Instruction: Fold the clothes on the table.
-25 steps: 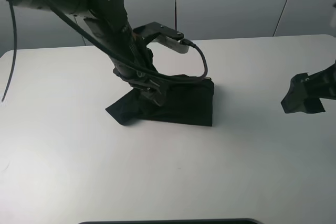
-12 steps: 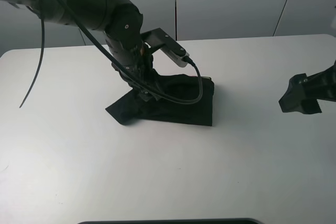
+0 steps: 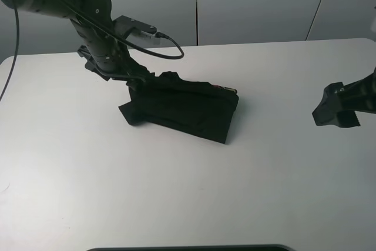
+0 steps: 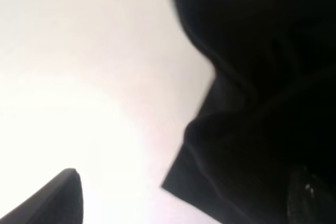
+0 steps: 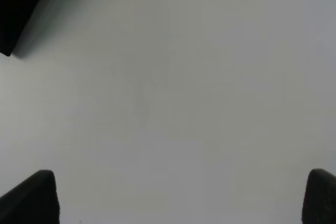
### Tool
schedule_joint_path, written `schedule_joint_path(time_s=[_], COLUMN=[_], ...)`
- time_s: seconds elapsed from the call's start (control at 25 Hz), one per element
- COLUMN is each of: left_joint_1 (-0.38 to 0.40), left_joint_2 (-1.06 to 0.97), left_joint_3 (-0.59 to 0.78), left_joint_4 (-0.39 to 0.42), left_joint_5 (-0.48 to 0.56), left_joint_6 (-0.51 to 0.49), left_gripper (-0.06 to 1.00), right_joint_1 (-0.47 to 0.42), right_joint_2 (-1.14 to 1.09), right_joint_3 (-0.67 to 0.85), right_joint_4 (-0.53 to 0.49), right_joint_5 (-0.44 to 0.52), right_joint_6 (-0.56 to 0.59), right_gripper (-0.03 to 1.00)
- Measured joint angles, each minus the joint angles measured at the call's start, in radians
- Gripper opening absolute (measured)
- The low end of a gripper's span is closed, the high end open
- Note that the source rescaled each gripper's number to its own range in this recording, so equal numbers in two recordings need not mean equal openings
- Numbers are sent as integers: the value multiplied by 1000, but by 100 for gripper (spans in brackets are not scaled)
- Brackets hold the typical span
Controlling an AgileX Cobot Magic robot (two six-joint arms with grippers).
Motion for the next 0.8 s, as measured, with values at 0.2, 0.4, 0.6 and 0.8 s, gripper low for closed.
schedule_joint_path(time_s=[0.2, 0.4, 0.6, 0.8], left_joint_1=[65, 69, 69, 69], left_joint_2=[-3, -45, -145, -313], left_joint_3=[0, 0, 0, 33], left_joint_4=[-185, -193, -204, -163], left_joint_5=[-16, 3, 27, 70], left_joint_6=[64, 101, 130, 134], left_gripper=[100, 100, 100, 100], right_joint_1=[0, 0, 0, 0], right_joint_2=[0, 0, 0, -4], right_joint_3=[0, 0, 0, 0], right_joint_4=[0, 0, 0, 0], right_joint_5=[-1, -1, -1, 18], right_joint_6=[0, -11, -27, -38], right_gripper=[100, 100, 100, 100])
